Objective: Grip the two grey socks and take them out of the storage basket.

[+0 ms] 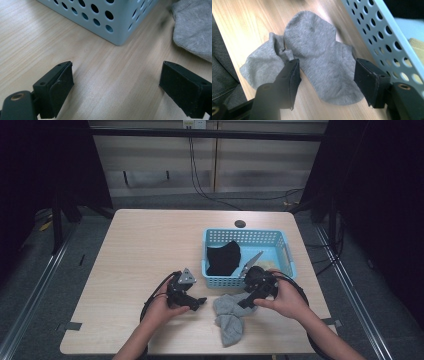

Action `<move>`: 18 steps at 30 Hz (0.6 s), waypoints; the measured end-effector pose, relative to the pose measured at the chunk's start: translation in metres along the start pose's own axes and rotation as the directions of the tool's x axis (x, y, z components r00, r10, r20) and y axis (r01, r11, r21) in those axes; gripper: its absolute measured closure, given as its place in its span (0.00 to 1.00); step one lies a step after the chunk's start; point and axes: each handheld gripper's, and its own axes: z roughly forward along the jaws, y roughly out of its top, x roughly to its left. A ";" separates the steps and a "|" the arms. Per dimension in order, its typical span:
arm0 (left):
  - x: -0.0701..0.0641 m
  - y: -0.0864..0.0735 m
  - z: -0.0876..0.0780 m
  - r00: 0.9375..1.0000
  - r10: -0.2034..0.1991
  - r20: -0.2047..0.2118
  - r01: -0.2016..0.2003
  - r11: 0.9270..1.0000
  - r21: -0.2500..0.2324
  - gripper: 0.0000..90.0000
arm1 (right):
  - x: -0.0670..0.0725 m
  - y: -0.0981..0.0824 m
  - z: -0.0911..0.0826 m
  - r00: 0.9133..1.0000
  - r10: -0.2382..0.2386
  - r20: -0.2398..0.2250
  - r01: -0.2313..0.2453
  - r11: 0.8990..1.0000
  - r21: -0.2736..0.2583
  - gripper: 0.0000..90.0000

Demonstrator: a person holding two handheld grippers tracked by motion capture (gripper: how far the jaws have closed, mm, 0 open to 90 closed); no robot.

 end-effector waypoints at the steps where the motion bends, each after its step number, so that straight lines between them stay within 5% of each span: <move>1: 0.000 0.000 0.000 1.000 0.007 0.001 -0.007 1.000 0.005 0.12 | 0.000 -0.002 -0.001 1.000 -0.002 -0.003 0.002 1.000 0.000 0.39; 18: 0.000 0.000 0.000 1.000 0.005 0.001 -0.005 1.000 0.003 0.12 | -0.008 -0.029 -0.006 0.999 0.043 0.012 -0.043 0.998 -0.055 0.29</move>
